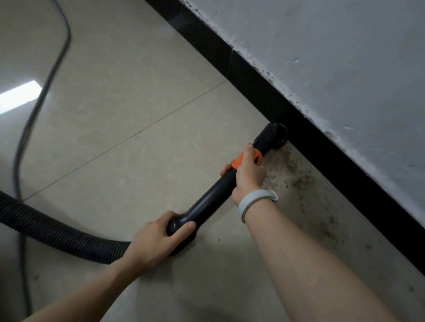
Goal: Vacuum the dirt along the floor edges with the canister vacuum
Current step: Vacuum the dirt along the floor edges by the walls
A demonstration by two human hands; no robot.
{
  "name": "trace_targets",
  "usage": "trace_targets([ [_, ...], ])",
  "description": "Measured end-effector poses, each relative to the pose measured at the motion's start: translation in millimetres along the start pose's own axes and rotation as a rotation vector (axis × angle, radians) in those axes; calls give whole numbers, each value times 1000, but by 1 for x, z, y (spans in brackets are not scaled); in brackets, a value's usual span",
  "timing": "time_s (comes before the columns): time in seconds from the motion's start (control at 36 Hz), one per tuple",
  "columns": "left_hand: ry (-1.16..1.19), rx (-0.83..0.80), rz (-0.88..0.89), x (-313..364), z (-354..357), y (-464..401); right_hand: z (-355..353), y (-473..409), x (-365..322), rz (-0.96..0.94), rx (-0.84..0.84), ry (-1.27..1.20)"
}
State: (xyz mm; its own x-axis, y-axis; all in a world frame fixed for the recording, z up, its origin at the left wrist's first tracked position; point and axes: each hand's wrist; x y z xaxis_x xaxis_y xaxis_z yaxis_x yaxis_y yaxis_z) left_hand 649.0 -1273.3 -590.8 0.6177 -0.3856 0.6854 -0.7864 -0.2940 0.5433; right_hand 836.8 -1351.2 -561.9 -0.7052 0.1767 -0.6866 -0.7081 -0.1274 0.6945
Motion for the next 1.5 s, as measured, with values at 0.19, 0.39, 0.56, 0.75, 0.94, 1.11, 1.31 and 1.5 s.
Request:
trace_targets([
  [0.19,-59,12,33,7,10,8,-20,10,-2,31,26,-32],
  [0.39,-89,-3,76,13,14,10,-41,22,-7,70,48,-83],
  [0.56,-123,-25,120,14,21,12,-61,28,-6,90,68,-108],
  [0.75,-147,-37,138,18,30,18,-72,30,-8,90,90,-64],
  [0.94,-87,24,137,13,21,21,-55,29,-9,79,36,-2],
  [1.11,-14,149,116,4,2,25,-13,27,-9,75,-99,-5],
  [1.31,3,316,32,-1,-24,19,36,10,-4,132,-219,-16],
  [1.5,191,499,-73,7,-46,-5,108,6,3,148,-445,71],
])
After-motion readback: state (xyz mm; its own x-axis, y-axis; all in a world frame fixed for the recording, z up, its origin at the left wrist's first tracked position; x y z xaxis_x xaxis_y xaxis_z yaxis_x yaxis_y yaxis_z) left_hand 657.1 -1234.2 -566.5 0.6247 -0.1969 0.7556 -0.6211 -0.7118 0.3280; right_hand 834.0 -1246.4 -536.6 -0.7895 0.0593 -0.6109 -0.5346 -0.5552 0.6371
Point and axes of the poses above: each hand's wrist, its own y-axis away from the middle knuckle, its own z-axis out of the palm, x = y × z, and after that the axes turned 6 degrees about -x, right-handed
